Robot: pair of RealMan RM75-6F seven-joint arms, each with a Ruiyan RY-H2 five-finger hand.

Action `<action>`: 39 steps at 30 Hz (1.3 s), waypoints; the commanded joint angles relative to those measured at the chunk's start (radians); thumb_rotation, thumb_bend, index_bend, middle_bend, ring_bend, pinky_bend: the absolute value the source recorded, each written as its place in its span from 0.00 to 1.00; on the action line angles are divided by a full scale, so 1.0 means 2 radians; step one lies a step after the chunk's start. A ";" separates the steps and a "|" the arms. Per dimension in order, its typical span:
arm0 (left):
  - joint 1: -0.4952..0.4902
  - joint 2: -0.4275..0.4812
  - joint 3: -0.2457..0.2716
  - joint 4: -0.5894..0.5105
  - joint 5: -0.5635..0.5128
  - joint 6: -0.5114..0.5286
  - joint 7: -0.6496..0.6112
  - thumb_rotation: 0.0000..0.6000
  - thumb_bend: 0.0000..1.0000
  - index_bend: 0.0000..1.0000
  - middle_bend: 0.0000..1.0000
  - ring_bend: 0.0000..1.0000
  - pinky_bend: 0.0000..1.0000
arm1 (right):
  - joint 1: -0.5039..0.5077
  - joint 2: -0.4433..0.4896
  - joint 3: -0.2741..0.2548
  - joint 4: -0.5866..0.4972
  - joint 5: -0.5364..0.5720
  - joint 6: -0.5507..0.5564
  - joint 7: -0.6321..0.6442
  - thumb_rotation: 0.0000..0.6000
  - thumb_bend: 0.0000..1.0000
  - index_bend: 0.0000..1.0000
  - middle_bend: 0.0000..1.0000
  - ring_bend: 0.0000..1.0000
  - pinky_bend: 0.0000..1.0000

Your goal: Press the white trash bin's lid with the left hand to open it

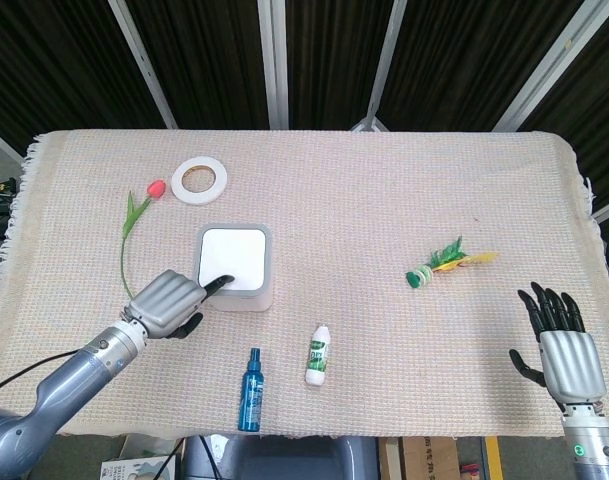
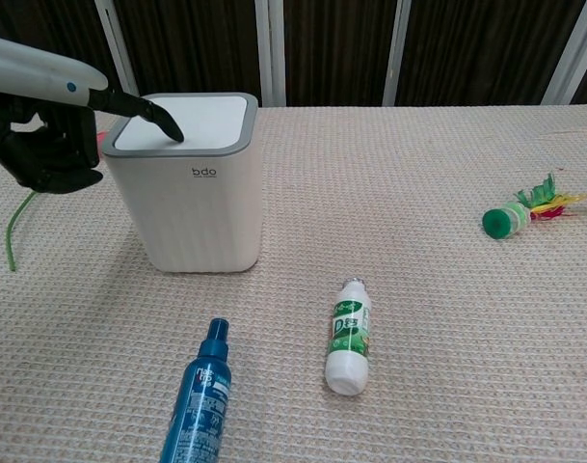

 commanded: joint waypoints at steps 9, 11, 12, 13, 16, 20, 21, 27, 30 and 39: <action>-0.007 0.001 0.005 -0.010 0.000 0.033 -0.001 1.00 0.72 0.13 0.86 0.81 0.81 | 0.000 0.000 0.001 0.000 0.000 0.003 0.001 1.00 0.27 0.10 0.02 0.01 0.00; -0.002 0.001 0.000 -0.014 0.012 0.042 -0.007 1.00 0.71 0.13 0.85 0.80 0.81 | 0.000 -0.001 0.000 0.000 0.000 0.002 0.001 1.00 0.27 0.10 0.02 0.01 0.00; 0.004 0.001 -0.005 -0.018 0.027 0.053 -0.015 1.00 0.70 0.13 0.84 0.80 0.81 | 0.000 -0.001 0.000 0.001 0.000 0.002 0.001 1.00 0.27 0.10 0.02 0.01 0.00; 0.012 0.001 -0.010 -0.022 0.045 0.065 -0.025 1.00 0.67 0.13 0.82 0.79 0.81 | 0.000 -0.001 0.000 0.001 -0.001 0.002 0.001 1.00 0.27 0.10 0.02 0.01 0.00; 0.034 0.008 -0.018 -0.035 0.095 0.099 -0.043 1.00 0.56 0.12 0.77 0.77 0.80 | 0.000 -0.001 0.000 0.001 0.000 0.001 0.001 1.00 0.27 0.10 0.02 0.01 0.00; 0.093 0.017 -0.015 -0.054 0.196 0.189 -0.059 1.00 0.45 0.13 0.63 0.62 0.72 | 0.001 -0.001 0.000 0.002 0.001 -0.001 0.002 1.00 0.27 0.10 0.02 0.01 0.00; 0.105 0.019 -0.010 -0.057 0.211 0.204 -0.056 1.00 0.43 0.13 0.60 0.58 0.70 | 0.001 -0.001 0.000 0.002 0.001 -0.001 0.003 1.00 0.27 0.10 0.02 0.01 0.00; 0.248 0.026 0.075 -0.045 0.295 0.343 -0.001 1.00 0.27 0.13 0.36 0.31 0.44 | 0.002 0.003 -0.004 -0.002 -0.005 -0.002 0.000 1.00 0.27 0.10 0.02 0.01 0.00; 0.284 0.009 0.087 -0.002 0.319 0.368 -0.024 1.00 0.25 0.13 0.30 0.23 0.34 | 0.002 0.003 -0.005 -0.003 -0.006 -0.002 0.002 1.00 0.27 0.10 0.02 0.01 0.00; 0.342 -0.012 0.104 0.081 0.332 0.382 -0.126 1.00 0.17 0.13 0.14 0.09 0.16 | 0.001 0.003 -0.006 -0.002 -0.014 0.004 0.001 1.00 0.27 0.10 0.02 0.01 0.00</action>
